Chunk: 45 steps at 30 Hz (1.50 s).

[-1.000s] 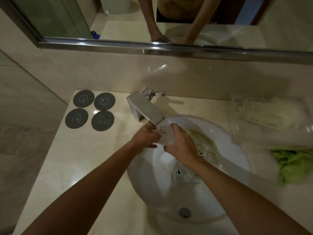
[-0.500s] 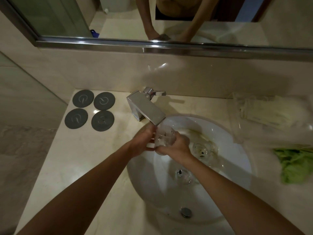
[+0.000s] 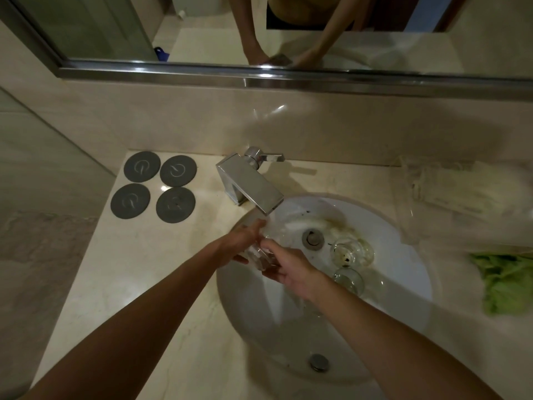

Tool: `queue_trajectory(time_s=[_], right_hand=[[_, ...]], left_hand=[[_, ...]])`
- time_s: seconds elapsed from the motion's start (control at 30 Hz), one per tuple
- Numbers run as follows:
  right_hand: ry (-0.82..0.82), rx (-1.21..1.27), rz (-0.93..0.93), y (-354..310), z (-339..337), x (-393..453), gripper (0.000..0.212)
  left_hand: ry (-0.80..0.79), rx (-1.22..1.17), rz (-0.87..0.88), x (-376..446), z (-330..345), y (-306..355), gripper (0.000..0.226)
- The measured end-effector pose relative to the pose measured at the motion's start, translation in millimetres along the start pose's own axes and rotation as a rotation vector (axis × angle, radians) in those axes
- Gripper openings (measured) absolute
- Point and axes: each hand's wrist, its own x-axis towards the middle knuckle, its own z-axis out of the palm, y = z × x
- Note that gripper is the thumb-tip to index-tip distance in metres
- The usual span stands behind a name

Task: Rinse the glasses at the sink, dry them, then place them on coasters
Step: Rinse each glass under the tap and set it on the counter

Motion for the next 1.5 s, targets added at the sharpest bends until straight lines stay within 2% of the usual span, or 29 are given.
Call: queue_trajectory(time_s=[0.07, 0.17, 0.3, 0.4, 0.57, 0.73, 0.87, 0.9, 1.0, 1.1, 1.17, 1.27, 1.33, 1.4, 1.43, 1.5], right_hand=[[0.061, -0.090, -0.052, 1, -1, 2, 0.046], [0.242, -0.289, -0.185, 4, -1, 6, 0.067], [0.393, -0.518, -0.373, 7, -6, 6, 0.064], [0.446, -0.599, -0.488, 14, -6, 8, 0.071], [0.468, -0.666, -0.641, 19, -6, 13, 0.088], [0.361, -0.705, -0.686, 15, -11, 11, 0.084], [0.379, -0.665, -0.697, 13, -11, 9, 0.081], [0.409, -0.645, -0.696, 12, -10, 9, 0.081], [0.529, -0.589, -0.688, 10, -6, 8, 0.078], [0.596, -0.642, -0.685, 11, -5, 6, 0.076], [0.577, -0.710, -0.705, 13, -7, 2, 0.080], [0.501, -0.807, -0.726, 17, -8, -2, 0.088], [0.485, -0.795, -0.733, 17, -7, -2, 0.088], [0.497, -0.755, -0.733, 16, -5, 0, 0.088], [0.506, -0.714, -0.724, 15, -3, 1, 0.087], [0.540, -0.619, -0.703, 16, 0, 5, 0.082]], left_hand=[[-0.032, -0.003, 0.002, -2, 0, 2, 0.054], [-0.041, -0.059, -0.041, -2, -1, 4, 0.051], [-0.134, -0.193, -0.110, -5, -2, 9, 0.039], [-0.140, -0.205, -0.053, -3, 6, 9, 0.034], [0.017, -0.068, 0.106, 2, 10, 11, 0.027], [0.049, 0.039, 0.198, 0, 7, 13, 0.039], [0.087, -0.018, 0.195, -3, 11, 8, 0.056], [0.084, -0.080, 0.142, -5, 14, 8, 0.051], [-0.008, -0.287, -0.070, -13, 28, 11, 0.013], [-0.010, -0.346, -0.108, -13, 35, 11, 0.007], [0.103, -0.143, 0.002, -6, 31, 6, 0.011], [0.332, 0.383, 0.257, 8, 20, -1, 0.013], [0.388, 0.448, 0.274, 9, 19, 0, 0.011], [0.422, 0.378, 0.254, 6, 21, 0, 0.019], [0.408, 0.256, 0.230, 4, 24, 0, 0.017], [0.230, -0.118, 0.076, -3, 30, 0, 0.016]])
